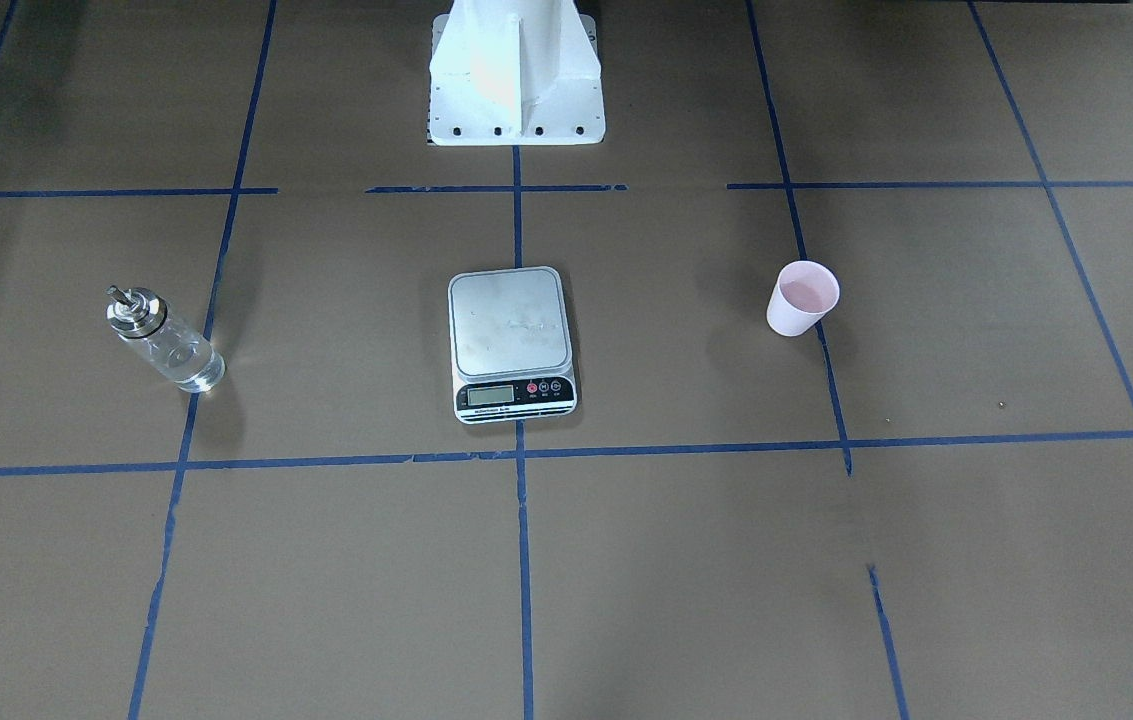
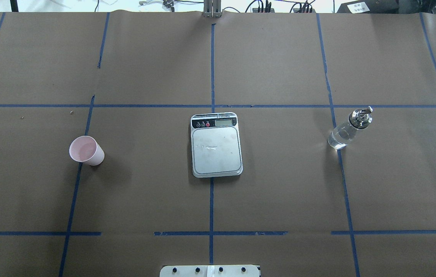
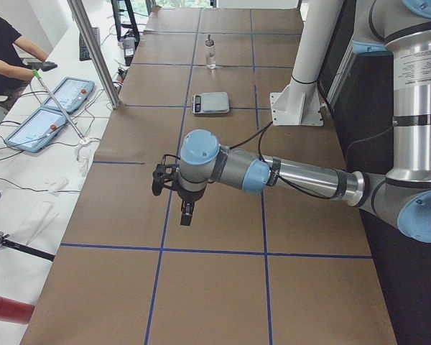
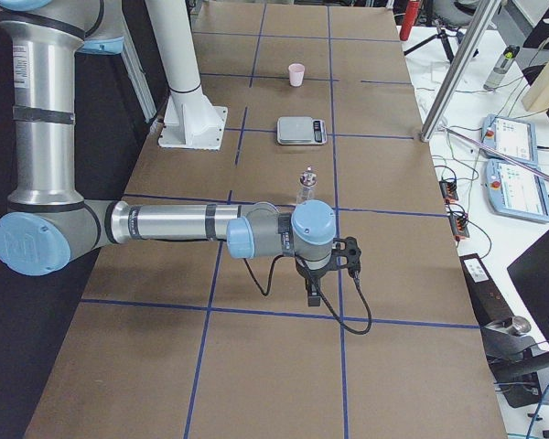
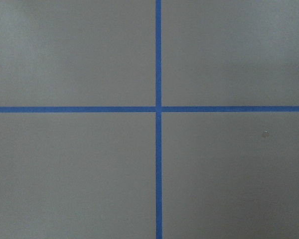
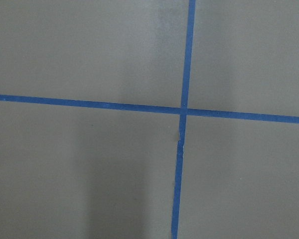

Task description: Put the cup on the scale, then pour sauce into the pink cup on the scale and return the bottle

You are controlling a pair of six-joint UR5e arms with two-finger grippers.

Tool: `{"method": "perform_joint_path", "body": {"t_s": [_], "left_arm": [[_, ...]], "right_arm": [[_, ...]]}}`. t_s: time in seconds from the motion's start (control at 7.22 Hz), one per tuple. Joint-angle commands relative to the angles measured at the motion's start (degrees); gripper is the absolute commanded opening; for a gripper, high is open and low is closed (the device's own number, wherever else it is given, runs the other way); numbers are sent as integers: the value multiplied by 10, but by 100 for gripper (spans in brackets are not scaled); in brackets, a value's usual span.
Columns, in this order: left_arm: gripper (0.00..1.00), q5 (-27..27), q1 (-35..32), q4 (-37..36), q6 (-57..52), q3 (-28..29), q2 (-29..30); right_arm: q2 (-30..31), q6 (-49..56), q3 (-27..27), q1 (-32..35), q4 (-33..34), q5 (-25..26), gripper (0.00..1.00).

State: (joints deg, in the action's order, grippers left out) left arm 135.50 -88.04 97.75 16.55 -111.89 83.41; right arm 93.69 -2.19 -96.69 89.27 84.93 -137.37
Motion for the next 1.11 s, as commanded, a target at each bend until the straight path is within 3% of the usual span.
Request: {"method": "perform_joint_path", "body": {"t_s": [0.0, 0.14, 0.28, 0.42, 0.55, 0.83, 0.97], "left_arm": [[100, 5, 75, 7, 55, -98, 43], [100, 14, 80, 20, 58, -95, 77], [100, 77, 88, 39, 78, -91, 83], [100, 78, 128, 33, 113, -87, 117], [100, 35, 156, 38, 217, -69, 124], [100, -150, 319, 26, 361, -48, 135], [100, -153, 350, 32, 438, -31, 141]], "right_arm": [[0, 0, -4, 0, -1, 0, 100], [1, 0, -4, 0, 0, -1, 100], [2, 0, -5, 0, 0, -15, 100], [4, 2, -3, 0, -1, -41, 100], [1, 2, -5, 0, -2, -42, 100], [-3, 3, -30, 0, -1, -35, 100], [-2, 1, -16, 0, -2, -38, 100]]}}
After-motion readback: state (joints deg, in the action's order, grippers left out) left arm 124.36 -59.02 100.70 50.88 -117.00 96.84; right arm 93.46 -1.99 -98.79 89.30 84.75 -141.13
